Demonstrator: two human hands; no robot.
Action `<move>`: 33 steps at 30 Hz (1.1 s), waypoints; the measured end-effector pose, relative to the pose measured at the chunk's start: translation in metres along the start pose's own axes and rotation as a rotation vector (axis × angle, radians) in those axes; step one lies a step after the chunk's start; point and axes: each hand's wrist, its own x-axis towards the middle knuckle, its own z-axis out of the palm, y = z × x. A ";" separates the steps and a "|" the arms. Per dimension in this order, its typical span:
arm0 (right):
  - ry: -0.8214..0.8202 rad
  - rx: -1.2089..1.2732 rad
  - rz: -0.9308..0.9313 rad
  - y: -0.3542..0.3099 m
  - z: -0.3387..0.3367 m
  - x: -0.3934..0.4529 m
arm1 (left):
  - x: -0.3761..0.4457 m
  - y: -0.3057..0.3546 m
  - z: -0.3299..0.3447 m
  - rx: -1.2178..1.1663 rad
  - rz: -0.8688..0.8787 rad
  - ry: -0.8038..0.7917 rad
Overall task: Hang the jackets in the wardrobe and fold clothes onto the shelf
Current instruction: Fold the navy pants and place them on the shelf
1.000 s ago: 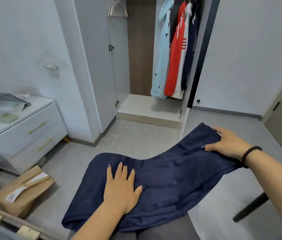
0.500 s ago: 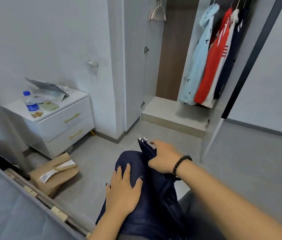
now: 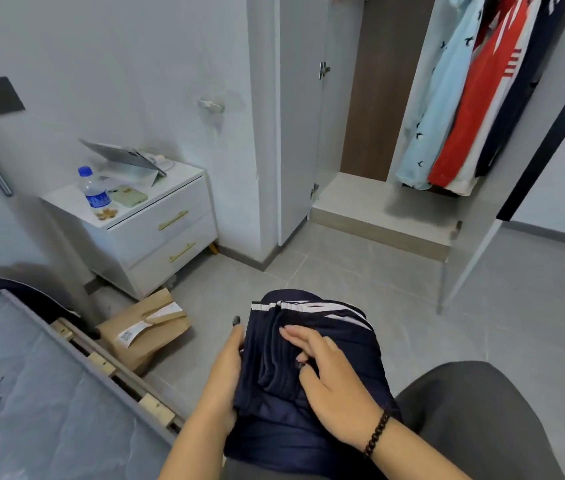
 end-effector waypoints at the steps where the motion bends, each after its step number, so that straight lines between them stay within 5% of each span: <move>1: -0.009 0.012 -0.013 0.001 0.001 0.000 | -0.001 0.006 -0.003 0.015 0.002 -0.055; 6: -0.012 0.328 0.025 0.002 -0.013 0.018 | -0.003 0.017 -0.011 0.254 0.100 -0.128; 9: 0.209 0.536 0.116 0.013 -0.015 0.022 | -0.007 0.015 -0.013 0.273 0.114 -0.107; 16: 0.442 0.103 0.151 0.071 -0.011 0.006 | -0.003 0.005 -0.011 0.196 0.037 -0.099; 18: 0.387 0.248 0.400 0.088 -0.018 0.005 | 0.001 0.002 -0.011 0.185 0.023 -0.076; 23: -0.001 1.097 0.871 0.120 -0.033 -0.011 | 0.009 -0.007 -0.005 0.191 -0.028 -0.037; 33: 0.026 1.170 0.785 0.150 -0.064 0.003 | 0.043 -0.003 0.017 0.105 -0.036 -0.131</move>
